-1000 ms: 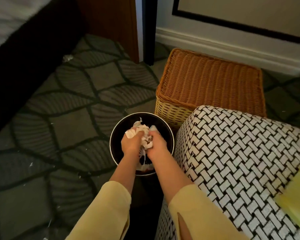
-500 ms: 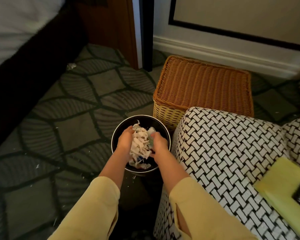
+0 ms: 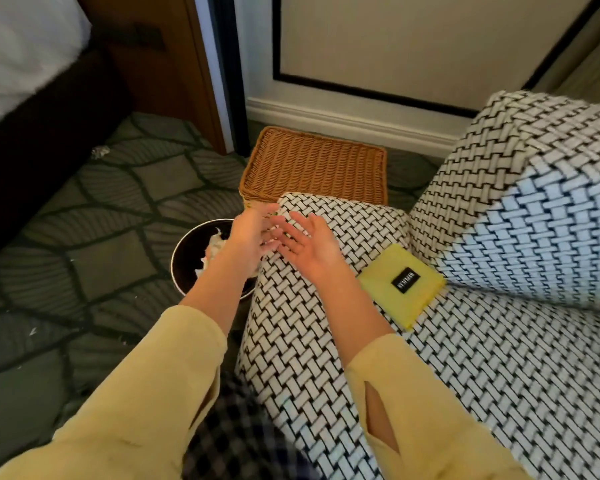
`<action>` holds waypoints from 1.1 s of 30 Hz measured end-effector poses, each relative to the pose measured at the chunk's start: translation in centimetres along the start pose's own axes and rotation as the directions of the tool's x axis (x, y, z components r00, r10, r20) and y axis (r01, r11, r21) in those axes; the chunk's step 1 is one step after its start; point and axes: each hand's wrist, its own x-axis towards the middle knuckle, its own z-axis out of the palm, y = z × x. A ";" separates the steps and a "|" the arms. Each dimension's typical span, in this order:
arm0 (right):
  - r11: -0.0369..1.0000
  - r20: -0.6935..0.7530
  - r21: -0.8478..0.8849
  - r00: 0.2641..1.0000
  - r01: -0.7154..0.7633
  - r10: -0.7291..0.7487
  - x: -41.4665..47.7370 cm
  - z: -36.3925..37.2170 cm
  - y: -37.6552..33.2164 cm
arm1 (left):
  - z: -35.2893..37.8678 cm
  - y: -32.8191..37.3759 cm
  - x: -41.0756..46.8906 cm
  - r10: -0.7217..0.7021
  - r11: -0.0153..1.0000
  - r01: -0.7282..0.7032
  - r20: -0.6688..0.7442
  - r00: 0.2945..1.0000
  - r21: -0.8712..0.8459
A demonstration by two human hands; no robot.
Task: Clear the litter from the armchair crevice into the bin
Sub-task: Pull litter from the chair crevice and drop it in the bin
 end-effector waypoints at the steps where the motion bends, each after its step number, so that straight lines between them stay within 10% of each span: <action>1: 1.000 0.004 0.008 1.000 0.023 -0.023 -0.9 -0.8 -0.4 | 1.1 -0.4 -0.7 0.002 0.999 -0.003 0.006 1.000 0.043; 6: 0.967 -0.098 -0.148 0.970 0.207 -0.222 -5.5 -7.3 -3.1 | 7.5 -3.0 -4.0 0.097 0.937 -0.120 0.085 0.992 0.329; 13: 0.820 -0.406 -0.518 0.774 0.244 -0.486 -10.3 -19.0 -8.3 | 17.6 -7.6 -8.0 0.276 0.602 -0.538 0.478 0.834 0.591; 19: 0.174 -0.225 -0.974 0.611 -0.143 -0.759 -11.6 -26.8 -12.0 | 24.2 -11.3 -8.1 0.036 0.200 -0.672 0.680 0.733 0.713; 23: 0.310 -0.490 -0.844 0.396 -0.438 -0.776 -12.3 -31.9 -15.0 | 27.0 -14.0 -6.6 -0.103 0.146 -0.595 0.611 0.785 0.790; 33: 0.143 -0.602 -0.751 0.579 -0.644 -0.550 -8.4 -35.9 -17.0 | 31.0 -18.7 -3.4 0.072 -0.148 -0.629 0.642 0.763 0.764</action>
